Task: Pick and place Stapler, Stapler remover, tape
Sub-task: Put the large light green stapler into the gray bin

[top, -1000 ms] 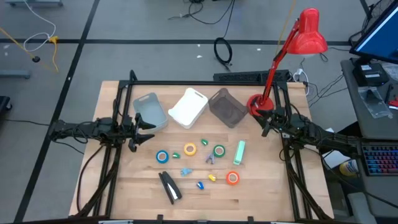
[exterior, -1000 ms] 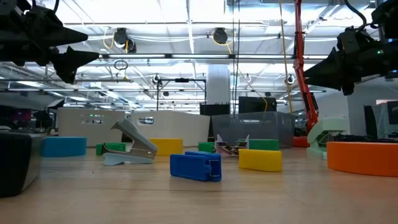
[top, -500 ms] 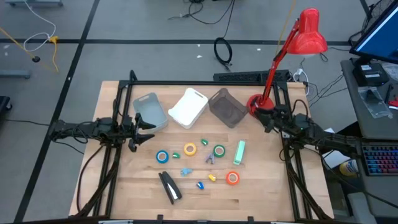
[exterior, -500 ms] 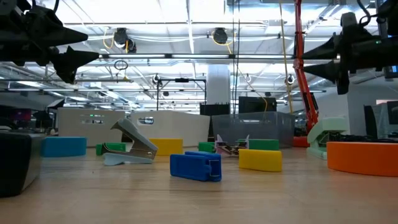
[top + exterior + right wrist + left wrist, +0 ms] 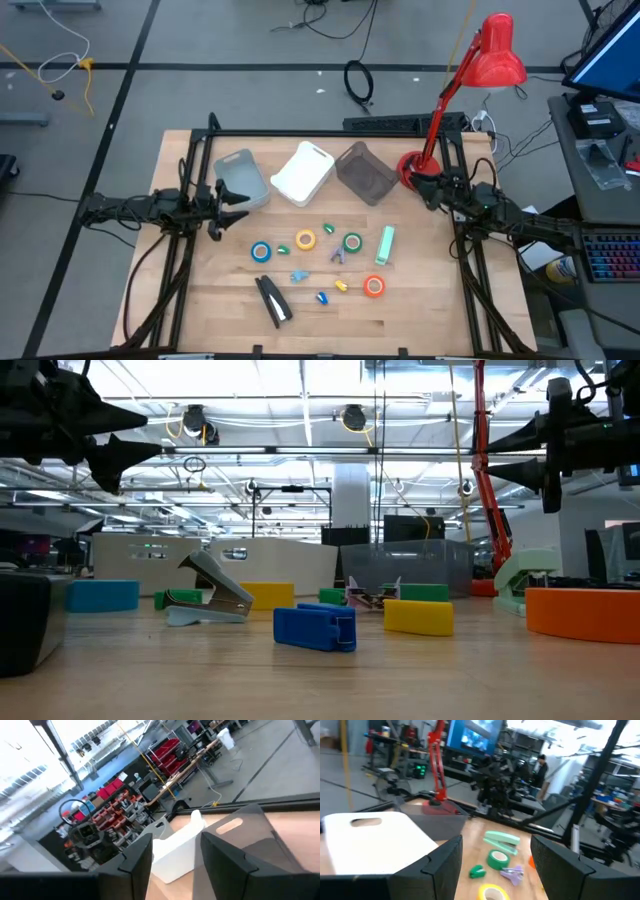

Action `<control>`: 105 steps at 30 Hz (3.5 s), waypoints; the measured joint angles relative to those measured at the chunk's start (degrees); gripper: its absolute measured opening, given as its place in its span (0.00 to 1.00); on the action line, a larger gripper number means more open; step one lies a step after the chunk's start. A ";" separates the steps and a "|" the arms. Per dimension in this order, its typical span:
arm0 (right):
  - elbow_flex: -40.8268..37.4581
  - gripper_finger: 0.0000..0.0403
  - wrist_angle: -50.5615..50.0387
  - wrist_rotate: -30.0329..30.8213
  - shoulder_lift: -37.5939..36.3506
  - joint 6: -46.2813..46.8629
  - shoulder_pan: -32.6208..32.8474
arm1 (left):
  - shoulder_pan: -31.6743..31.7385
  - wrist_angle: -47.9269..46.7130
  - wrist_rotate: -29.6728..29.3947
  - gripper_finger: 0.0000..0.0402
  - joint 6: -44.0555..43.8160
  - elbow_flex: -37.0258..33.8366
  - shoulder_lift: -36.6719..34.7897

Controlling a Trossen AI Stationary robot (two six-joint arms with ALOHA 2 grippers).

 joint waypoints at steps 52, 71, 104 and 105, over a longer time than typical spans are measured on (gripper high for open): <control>51.93 0.00 -53.54 -31.91 66.94 57.86 19.63 | 0.00 -2.94 -1.13 0.59 1.84 0.07 0.02; 51.87 0.02 -54.93 -34.80 61.93 60.86 18.32 | 0.00 -2.91 -1.15 0.59 3.23 0.07 0.02; 32.70 0.67 -25.16 -30.50 61.95 69.71 18.27 | 0.00 -1.68 -2.57 0.59 2.56 -0.04 0.02; 31.51 0.66 -23.59 -30.83 61.96 70.37 18.27 | 0.00 -1.68 -2.57 0.59 2.53 -0.04 0.02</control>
